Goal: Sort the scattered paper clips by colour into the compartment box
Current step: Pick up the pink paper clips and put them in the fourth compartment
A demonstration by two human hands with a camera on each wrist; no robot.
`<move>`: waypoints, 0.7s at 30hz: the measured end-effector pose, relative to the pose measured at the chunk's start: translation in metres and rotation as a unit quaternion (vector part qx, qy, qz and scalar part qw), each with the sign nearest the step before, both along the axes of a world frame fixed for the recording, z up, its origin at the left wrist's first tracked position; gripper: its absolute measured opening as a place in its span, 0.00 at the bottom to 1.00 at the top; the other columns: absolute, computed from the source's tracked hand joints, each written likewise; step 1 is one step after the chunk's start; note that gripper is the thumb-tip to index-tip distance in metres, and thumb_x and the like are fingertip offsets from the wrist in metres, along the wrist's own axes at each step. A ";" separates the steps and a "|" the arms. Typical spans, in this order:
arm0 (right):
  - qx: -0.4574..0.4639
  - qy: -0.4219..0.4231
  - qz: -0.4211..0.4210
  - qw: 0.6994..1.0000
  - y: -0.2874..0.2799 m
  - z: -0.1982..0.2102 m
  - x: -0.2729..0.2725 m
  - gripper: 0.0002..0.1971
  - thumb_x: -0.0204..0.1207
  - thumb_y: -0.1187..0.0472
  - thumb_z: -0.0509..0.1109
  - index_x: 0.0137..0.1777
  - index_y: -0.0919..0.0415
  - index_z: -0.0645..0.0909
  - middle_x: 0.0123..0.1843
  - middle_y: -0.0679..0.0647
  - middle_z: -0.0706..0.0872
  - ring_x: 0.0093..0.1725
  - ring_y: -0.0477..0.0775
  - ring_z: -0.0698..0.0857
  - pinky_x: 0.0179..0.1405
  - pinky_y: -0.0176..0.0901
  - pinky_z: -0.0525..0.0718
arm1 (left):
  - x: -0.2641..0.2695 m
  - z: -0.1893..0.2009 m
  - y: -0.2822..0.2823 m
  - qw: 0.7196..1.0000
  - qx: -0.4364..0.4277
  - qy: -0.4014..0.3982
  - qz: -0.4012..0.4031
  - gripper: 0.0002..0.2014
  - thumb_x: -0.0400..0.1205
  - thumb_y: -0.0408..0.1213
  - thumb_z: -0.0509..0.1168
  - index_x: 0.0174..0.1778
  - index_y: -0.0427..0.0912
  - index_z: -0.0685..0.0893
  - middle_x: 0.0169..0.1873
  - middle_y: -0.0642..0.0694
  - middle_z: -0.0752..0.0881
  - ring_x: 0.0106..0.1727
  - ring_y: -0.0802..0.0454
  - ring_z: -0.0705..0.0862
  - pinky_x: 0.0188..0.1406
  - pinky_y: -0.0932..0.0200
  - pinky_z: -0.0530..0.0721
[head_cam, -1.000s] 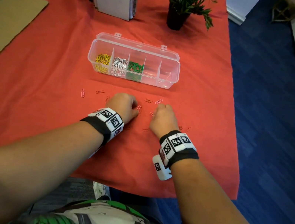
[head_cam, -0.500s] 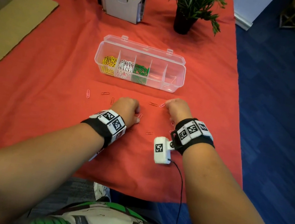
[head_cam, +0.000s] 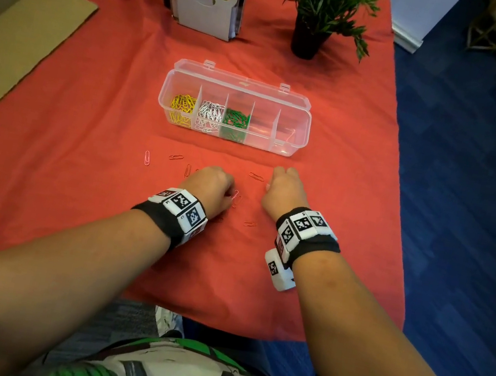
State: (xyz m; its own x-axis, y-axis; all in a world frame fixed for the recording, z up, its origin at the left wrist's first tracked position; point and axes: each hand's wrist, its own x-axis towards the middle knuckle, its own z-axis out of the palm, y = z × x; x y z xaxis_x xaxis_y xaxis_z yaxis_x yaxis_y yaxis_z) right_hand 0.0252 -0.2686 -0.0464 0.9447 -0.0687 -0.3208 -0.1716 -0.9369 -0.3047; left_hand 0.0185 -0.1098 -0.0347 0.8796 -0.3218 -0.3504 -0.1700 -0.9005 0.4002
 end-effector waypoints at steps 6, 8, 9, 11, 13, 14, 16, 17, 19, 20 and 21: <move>0.311 0.035 -0.199 0.929 -0.018 0.008 -0.013 0.11 0.76 0.69 0.59 0.50 0.56 0.80 0.37 0.47 0.78 0.38 0.50 0.77 0.36 0.39 0.76 | -0.004 -0.004 -0.005 0.999 0.042 -0.022 -0.004 0.12 0.76 0.42 0.65 0.49 0.40 0.86 0.52 0.37 0.83 0.54 0.36 0.83 0.53 0.49 0.82; 0.418 0.054 -0.281 0.862 -0.028 0.011 -0.020 0.12 0.76 0.72 0.57 0.45 0.56 0.78 0.34 0.50 0.76 0.29 0.48 0.73 0.23 0.37 0.72 | -0.005 -0.005 -0.006 0.998 0.056 -0.029 -0.016 0.12 0.77 0.42 0.64 0.50 0.39 0.86 0.52 0.37 0.83 0.53 0.36 0.84 0.52 0.48 0.82; 0.477 0.059 -0.321 0.816 -0.032 0.015 -0.024 0.11 0.76 0.72 0.56 0.43 0.57 0.77 0.32 0.51 0.74 0.27 0.47 0.73 0.20 0.36 0.71 | -0.005 -0.005 -0.007 0.997 0.065 -0.030 -0.024 0.12 0.77 0.41 0.63 0.50 0.39 0.86 0.52 0.36 0.83 0.52 0.35 0.84 0.51 0.48 0.82; 0.560 0.059 -0.374 0.737 -0.042 0.022 -0.032 0.07 0.78 0.70 0.58 0.41 0.60 0.75 0.31 0.53 0.73 0.24 0.46 0.74 0.17 0.34 0.72 | -0.005 -0.004 -0.009 0.996 0.080 -0.028 -0.040 0.12 0.77 0.39 0.62 0.51 0.37 0.86 0.52 0.35 0.83 0.53 0.35 0.84 0.51 0.48 0.82; 0.564 0.048 -0.394 0.724 -0.052 0.023 -0.040 0.07 0.79 0.69 0.59 0.41 0.61 0.75 0.31 0.52 0.72 0.24 0.45 0.72 0.16 0.33 0.72 | -0.006 0.000 -0.011 0.995 0.086 -0.027 -0.044 0.14 0.79 0.39 0.60 0.53 0.36 0.85 0.54 0.34 0.82 0.55 0.34 0.83 0.53 0.48 0.81; 0.540 0.044 -0.391 0.744 -0.056 0.023 -0.043 0.07 0.79 0.69 0.60 0.41 0.60 0.76 0.31 0.52 0.73 0.24 0.45 0.71 0.17 0.33 0.71 | -0.006 0.001 -0.011 0.996 0.082 -0.028 -0.038 0.14 0.79 0.39 0.59 0.54 0.35 0.84 0.55 0.33 0.83 0.56 0.34 0.83 0.54 0.48 0.80; 0.430 0.037 -0.352 0.830 -0.062 0.019 -0.049 0.09 0.78 0.67 0.63 0.38 0.56 0.78 0.32 0.49 0.77 0.26 0.45 0.72 0.23 0.36 0.71 | -0.005 0.004 -0.011 0.999 0.042 -0.027 0.005 0.13 0.80 0.39 0.59 0.50 0.34 0.84 0.52 0.32 0.85 0.55 0.35 0.83 0.52 0.50 0.79; 0.353 0.032 -0.317 0.880 -0.064 0.015 -0.051 0.10 0.77 0.66 0.64 0.36 0.53 0.78 0.32 0.48 0.80 0.28 0.45 0.74 0.28 0.37 0.74 | -0.004 0.007 -0.010 0.999 0.007 -0.011 0.043 0.12 0.80 0.39 0.60 0.46 0.35 0.85 0.48 0.34 0.86 0.52 0.36 0.83 0.49 0.52 0.78; 0.218 0.024 -0.230 0.948 -0.063 0.008 -0.055 0.10 0.74 0.65 0.65 0.33 0.52 0.78 0.34 0.48 0.83 0.35 0.48 0.80 0.42 0.40 0.80 | -0.002 0.013 -0.008 0.981 -0.097 0.074 0.148 0.09 0.80 0.39 0.61 0.40 0.39 0.83 0.38 0.39 0.83 0.44 0.41 0.81 0.42 0.57 0.74; 0.175 0.022 -0.191 0.966 -0.061 0.005 -0.058 0.10 0.73 0.65 0.65 0.33 0.52 0.79 0.37 0.51 0.84 0.37 0.51 0.82 0.47 0.41 0.82 | 0.000 0.016 -0.008 0.953 -0.173 0.143 0.206 0.09 0.80 0.38 0.59 0.35 0.40 0.79 0.34 0.42 0.80 0.37 0.44 0.78 0.36 0.59 0.73; 0.143 0.016 -0.160 0.977 -0.058 0.001 -0.060 0.09 0.72 0.67 0.64 0.36 0.53 0.81 0.40 0.55 0.85 0.39 0.53 0.82 0.49 0.43 0.83 | 0.000 0.019 -0.007 0.906 -0.256 0.213 0.262 0.10 0.79 0.35 0.57 0.31 0.42 0.76 0.30 0.44 0.76 0.29 0.48 0.74 0.28 0.62 0.71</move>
